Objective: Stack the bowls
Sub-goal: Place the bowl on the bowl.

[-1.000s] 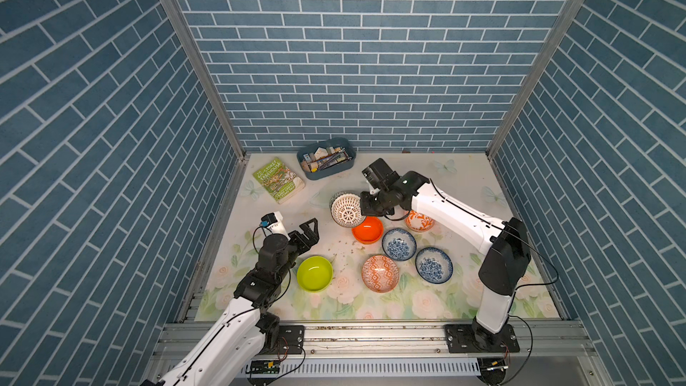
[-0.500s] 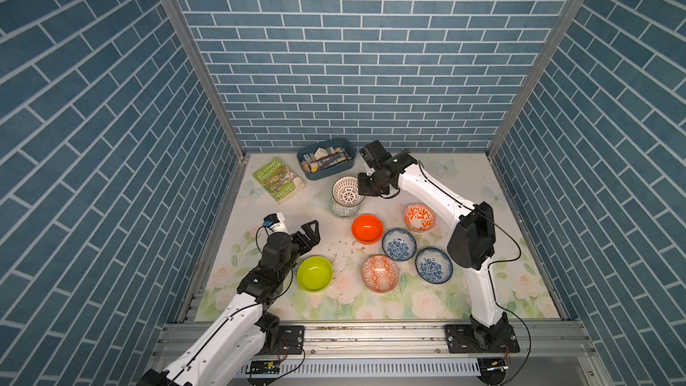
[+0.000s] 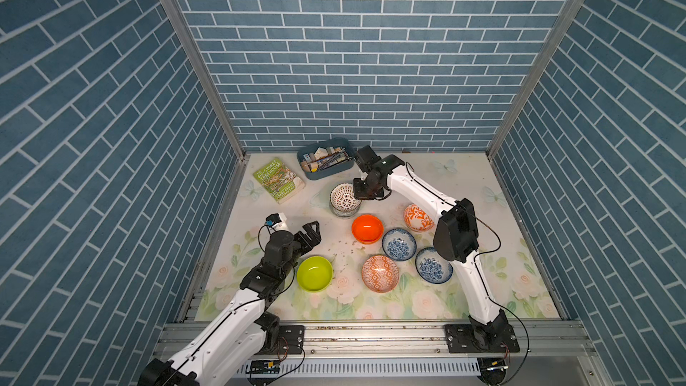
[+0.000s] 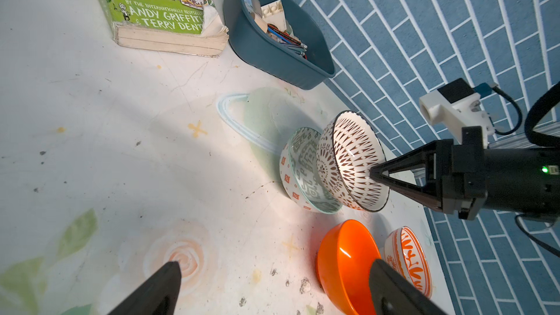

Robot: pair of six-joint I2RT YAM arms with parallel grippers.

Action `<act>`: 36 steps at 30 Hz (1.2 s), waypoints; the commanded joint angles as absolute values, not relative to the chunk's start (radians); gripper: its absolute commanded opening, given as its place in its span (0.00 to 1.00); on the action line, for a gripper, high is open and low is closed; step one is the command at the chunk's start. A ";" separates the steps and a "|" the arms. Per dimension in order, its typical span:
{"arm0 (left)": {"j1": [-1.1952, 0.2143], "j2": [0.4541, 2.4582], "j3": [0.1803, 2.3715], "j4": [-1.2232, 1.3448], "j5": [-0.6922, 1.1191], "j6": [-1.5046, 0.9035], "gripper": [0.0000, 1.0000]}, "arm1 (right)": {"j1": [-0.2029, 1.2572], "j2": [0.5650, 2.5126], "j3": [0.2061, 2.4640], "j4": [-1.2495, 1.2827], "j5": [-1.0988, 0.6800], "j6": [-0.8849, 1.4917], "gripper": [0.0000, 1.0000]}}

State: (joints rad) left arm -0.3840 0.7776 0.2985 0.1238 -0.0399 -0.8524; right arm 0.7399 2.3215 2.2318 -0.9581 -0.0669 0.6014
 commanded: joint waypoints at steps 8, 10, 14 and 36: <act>-0.362 0.797 0.313 0.162 -0.013 -0.834 1.00 | 0.734 2.355 2.286 -0.940 -0.099 0.596 0.00; -0.361 0.799 0.312 0.165 -0.010 -0.833 1.00 | 0.734 2.360 2.287 -0.935 -0.101 0.600 0.00; -0.357 0.809 0.315 0.171 -0.003 -0.831 1.00 | 0.735 2.366 2.286 -0.925 -0.110 0.611 0.00; -0.347 0.825 0.313 0.186 0.020 -0.828 1.00 | 0.735 2.382 2.251 -0.883 -0.121 0.623 0.00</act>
State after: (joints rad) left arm -0.3546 0.8249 0.2985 0.1654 0.0135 -0.8413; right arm 0.7383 2.3810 2.2486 -0.9234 -0.1017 0.6052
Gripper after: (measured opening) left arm 0.998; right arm 0.088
